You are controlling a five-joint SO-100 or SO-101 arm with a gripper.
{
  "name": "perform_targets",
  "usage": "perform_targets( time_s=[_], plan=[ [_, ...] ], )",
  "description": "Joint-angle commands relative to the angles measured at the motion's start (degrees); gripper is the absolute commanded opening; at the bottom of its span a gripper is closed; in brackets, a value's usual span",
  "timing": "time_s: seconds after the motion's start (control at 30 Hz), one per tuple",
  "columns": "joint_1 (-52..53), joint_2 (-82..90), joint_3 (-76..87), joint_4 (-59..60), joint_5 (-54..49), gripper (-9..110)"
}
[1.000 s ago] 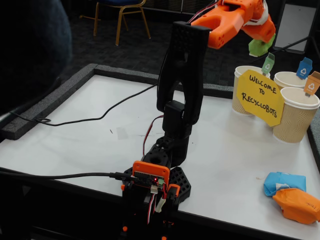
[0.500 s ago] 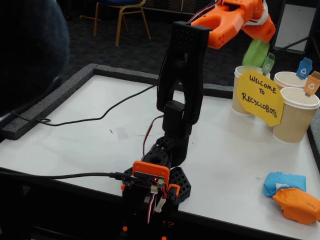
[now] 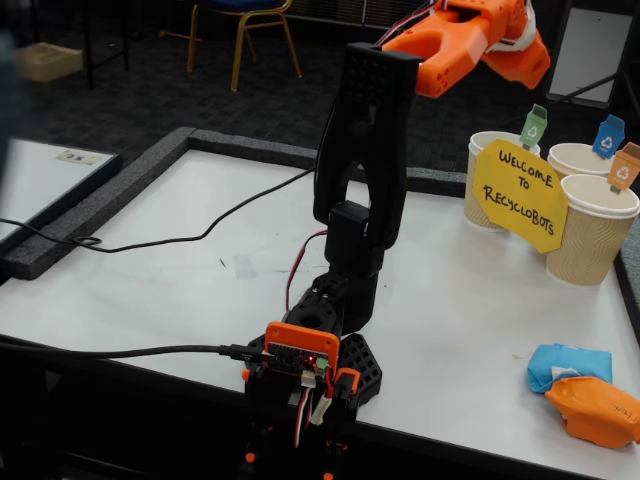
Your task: Sort rubbish by color.
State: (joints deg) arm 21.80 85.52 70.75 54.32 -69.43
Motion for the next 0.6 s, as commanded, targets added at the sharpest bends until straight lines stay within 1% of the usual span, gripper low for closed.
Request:
perform_targets(
  time_s=[0.0, 0.13, 0.23, 0.57],
  plan=[
    [0.35, 15.29, -3.96, 7.38, -0.53, 0],
    [0.88, 23.38, -3.16, 16.35, -0.44, 0],
    [1.67, 29.53, -0.62, 20.83, -0.18, 0],
    [5.98, 49.48, 11.95, 27.42, 4.83, 0]
  ],
)
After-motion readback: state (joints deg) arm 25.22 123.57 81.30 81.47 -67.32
